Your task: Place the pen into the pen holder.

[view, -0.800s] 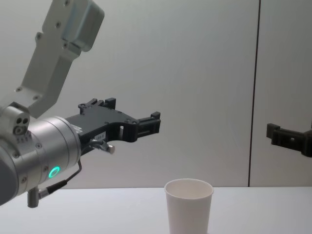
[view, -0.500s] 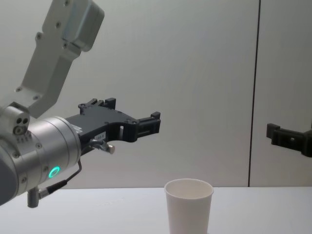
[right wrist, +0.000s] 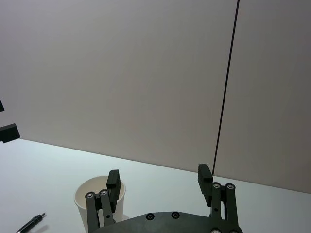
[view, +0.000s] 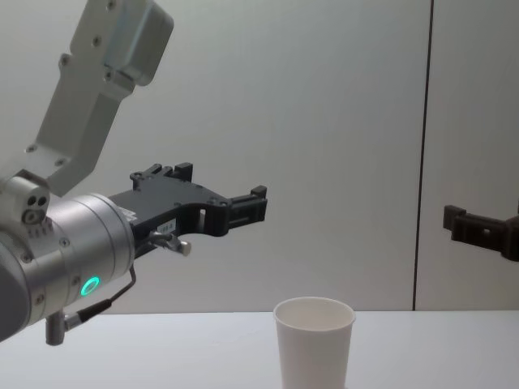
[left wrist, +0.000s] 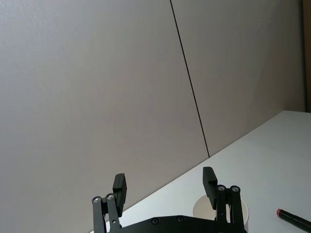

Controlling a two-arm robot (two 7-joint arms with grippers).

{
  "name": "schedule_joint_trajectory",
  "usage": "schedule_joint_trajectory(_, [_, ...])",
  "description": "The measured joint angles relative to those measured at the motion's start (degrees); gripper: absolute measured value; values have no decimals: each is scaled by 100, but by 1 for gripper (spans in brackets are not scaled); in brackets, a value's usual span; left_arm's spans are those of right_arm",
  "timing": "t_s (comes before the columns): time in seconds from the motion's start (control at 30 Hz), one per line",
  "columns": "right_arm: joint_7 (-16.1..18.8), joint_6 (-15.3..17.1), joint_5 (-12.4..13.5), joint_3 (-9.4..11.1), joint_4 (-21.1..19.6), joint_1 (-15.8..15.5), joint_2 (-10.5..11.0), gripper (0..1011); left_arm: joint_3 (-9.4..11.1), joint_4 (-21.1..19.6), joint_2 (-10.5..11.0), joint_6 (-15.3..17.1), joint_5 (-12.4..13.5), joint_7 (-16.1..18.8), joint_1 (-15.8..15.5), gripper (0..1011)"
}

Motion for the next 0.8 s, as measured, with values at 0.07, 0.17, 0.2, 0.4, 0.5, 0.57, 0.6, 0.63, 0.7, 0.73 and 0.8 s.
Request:
schedule_joint_trajectory(0.07, [0,0,0,0,0,0,0,1002,0,0,0,0,0,0,0,1003])
schedule_joint_trajectory(0.17, [-2,7,-17,-8,-2,-1,-10,1002,0,0,0,0,0,0,0,1003])
schedule_joint_trajectory(0.2, [-5,13,-28,-11,-3,-1,-14,1002,0,0,0,0,0,0,0,1003])
schedule_joint_trajectory(0.4, [-80,158,-165,-65,-8,-7,-75,1002,0,0,0,0,0,0,0,1003])
schedule_joint_trajectory(0.5, [-126,264,-227,-93,-6,-8,-112,1002,0,0,0,0,0,0,0,1003])
schedule_joint_trajectory(0.57, [-154,335,-263,-105,0,-8,-132,1002,0,0,0,0,0,0,0,1003])
schedule_joint_trajectory(0.6, [-184,407,-293,-117,12,-8,-148,1002,0,0,0,0,0,0,0,1003])
schedule_joint_trajectory(0.63, [-199,443,-306,-122,17,-7,-157,1001,0,0,0,0,0,0,0,1003])
schedule_joint_trajectory(0.7, [-245,565,-347,-137,38,-2,-184,1002,0,0,0,0,0,0,0,1003])
schedule_joint_trajectory(0.73, [-258,604,-357,-141,46,1,-193,1001,0,0,0,0,0,0,0,1003])
schedule_joint_trajectory(0.8, [-294,694,-384,-149,67,10,-215,1002,0,0,0,0,0,0,0,1003])
